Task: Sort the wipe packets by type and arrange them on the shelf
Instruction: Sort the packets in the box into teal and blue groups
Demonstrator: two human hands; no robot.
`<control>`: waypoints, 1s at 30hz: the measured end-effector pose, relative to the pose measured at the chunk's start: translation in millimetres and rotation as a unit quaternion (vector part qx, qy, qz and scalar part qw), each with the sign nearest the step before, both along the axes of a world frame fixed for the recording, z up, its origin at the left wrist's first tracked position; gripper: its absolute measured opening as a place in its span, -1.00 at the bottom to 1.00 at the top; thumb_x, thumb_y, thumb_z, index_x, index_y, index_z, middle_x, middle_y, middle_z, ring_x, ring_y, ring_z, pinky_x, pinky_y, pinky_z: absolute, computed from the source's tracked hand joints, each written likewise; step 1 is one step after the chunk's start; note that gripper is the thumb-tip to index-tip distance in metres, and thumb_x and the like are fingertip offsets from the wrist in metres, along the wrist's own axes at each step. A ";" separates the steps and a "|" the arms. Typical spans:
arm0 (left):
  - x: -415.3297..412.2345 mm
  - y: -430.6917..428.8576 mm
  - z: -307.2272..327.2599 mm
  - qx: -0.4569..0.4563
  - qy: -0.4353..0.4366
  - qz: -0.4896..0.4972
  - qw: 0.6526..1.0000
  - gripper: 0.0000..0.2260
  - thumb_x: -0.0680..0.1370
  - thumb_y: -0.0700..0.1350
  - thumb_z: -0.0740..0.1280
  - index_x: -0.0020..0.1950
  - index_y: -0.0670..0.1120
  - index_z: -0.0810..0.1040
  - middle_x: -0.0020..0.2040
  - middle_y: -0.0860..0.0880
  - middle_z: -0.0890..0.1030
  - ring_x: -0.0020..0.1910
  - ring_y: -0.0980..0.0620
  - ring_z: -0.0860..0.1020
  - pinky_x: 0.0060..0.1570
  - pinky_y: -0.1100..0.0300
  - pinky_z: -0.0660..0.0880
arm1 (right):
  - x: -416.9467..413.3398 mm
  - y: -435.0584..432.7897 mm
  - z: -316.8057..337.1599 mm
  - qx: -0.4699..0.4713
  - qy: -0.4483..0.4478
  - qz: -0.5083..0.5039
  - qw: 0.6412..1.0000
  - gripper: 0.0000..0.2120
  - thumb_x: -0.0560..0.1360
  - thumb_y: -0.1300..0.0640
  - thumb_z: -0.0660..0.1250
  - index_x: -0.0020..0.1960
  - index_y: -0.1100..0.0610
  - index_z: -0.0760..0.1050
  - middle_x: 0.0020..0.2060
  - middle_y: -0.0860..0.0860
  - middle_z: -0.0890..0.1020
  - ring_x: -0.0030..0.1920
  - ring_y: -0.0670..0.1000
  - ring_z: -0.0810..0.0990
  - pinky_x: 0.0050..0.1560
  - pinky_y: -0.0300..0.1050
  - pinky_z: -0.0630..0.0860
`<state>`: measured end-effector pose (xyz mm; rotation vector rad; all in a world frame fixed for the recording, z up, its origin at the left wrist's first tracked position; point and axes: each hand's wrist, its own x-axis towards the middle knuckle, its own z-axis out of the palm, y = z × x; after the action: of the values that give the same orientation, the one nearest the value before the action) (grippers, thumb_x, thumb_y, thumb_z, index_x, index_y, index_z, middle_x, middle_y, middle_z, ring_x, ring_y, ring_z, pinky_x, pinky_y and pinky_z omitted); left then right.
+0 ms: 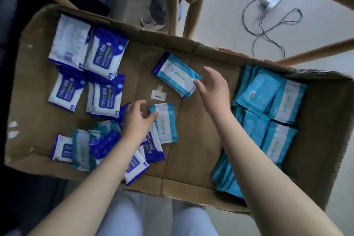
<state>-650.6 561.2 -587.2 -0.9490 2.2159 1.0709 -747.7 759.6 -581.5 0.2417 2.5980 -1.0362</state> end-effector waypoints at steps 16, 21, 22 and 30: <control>21.7 23.7 -38.7 -0.120 -0.076 -0.096 0.985 -0.48 0.41 0.08 0.51 0.25 -0.07 0.40 0.37 -0.03 0.28 0.34 -0.10 0.28 0.35 -0.03 0.20 | 13.7 -50.9 -28.2 0.072 0.007 -0.075 0.995 -0.77 0.46 0.13 0.48 0.00 0.05 0.45 -0.01 -0.07 0.51 0.02 -0.06 0.41 -0.04 -0.28 0.39; 12.4 34.8 -24.6 0.025 0.004 0.053 0.998 -0.65 0.52 -0.11 0.43 0.20 -0.08 0.35 0.23 -0.11 0.52 0.25 -0.16 0.46 0.29 -0.02 0.35 | 33.2 -19.6 -5.3 -0.131 0.008 -0.238 0.962 -0.74 0.47 0.26 0.45 -0.13 -0.02 0.41 -0.18 -0.10 0.53 -0.18 -0.11 0.51 -0.13 -0.21 0.49; 8.6 38.3 -17.2 0.069 0.041 0.098 0.992 -0.65 0.53 -0.15 0.43 0.21 -0.08 0.34 0.18 -0.07 0.54 0.19 -0.11 0.52 0.22 -0.01 0.43 | 36.9 -8.7 1.4 -0.145 0.016 -0.260 0.954 -0.75 0.48 0.24 0.45 -0.08 -0.02 0.42 -0.13 -0.09 0.54 -0.14 -0.11 0.53 -0.09 -0.23 0.50; -57.7 125.3 41.3 0.334 0.125 0.182 0.916 -0.83 0.58 -0.20 0.36 0.15 -0.06 0.51 0.04 0.06 0.67 0.00 0.15 0.66 -0.02 0.20 0.61 | 52.3 131.1 37.9 -0.143 0.065 -0.455 0.876 -0.69 0.52 0.20 0.45 0.19 0.08 0.42 0.18 0.15 0.61 0.20 0.05 0.60 0.28 -0.02 0.53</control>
<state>-708.3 686.4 -546.0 -0.9511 1.6516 2.0468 -695.4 890.7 -543.6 1.4530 2.3627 -1.7427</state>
